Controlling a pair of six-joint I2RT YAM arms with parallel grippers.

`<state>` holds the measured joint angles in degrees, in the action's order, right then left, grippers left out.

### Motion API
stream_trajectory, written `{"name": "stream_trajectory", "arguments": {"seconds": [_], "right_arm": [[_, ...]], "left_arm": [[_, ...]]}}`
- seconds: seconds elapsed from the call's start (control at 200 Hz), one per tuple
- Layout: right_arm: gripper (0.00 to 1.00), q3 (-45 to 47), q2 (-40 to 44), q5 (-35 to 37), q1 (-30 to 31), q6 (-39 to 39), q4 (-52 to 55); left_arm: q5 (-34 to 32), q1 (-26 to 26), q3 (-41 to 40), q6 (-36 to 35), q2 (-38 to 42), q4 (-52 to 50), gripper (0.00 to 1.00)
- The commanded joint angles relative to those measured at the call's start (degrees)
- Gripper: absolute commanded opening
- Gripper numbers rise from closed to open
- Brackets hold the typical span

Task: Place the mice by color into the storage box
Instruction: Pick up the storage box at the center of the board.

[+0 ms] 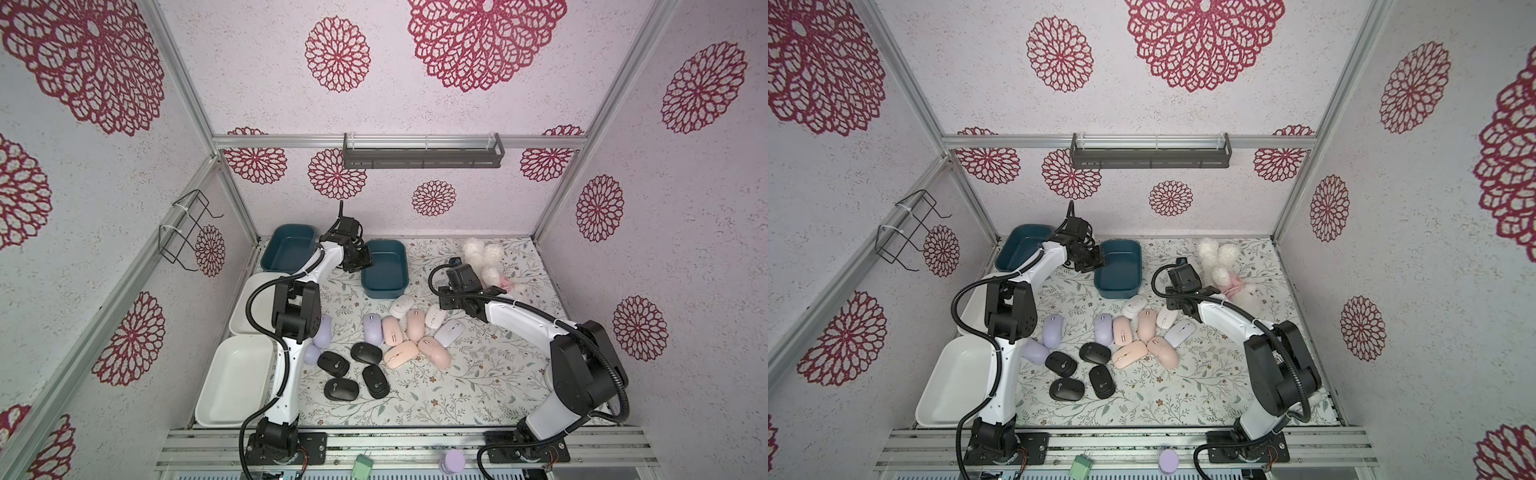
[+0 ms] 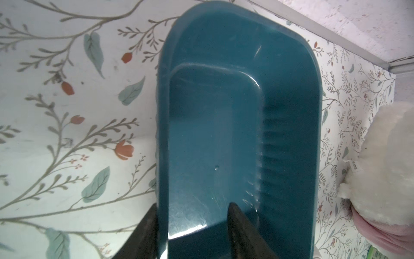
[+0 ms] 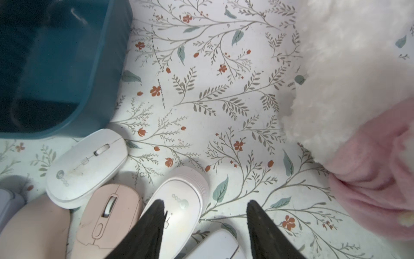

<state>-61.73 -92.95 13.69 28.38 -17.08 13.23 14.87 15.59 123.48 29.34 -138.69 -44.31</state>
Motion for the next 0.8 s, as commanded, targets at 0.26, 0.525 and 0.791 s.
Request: {"name": "stream_trajectory", "arguments": {"seconds": [0.26, 0.525, 0.791], "right_arm": [[0.65, 0.29, 0.70, -0.86, -0.18, 1.43, 0.81], [0.67, -3.31, -3.83, -1.15, -0.80, 0.78, -0.08], [0.66, -4.42, -4.22, -1.36, -0.72, 0.43, 0.33]], "left_arm": [[1.40, 2.44, -2.69, 0.59, 0.99, 1.99, 0.48], [-1.44, 4.09, -2.72, -1.04, 1.09, 0.59, 0.32], [-7.63, 3.93, -8.38, -1.34, 6.51, 0.91, 0.17]]}}
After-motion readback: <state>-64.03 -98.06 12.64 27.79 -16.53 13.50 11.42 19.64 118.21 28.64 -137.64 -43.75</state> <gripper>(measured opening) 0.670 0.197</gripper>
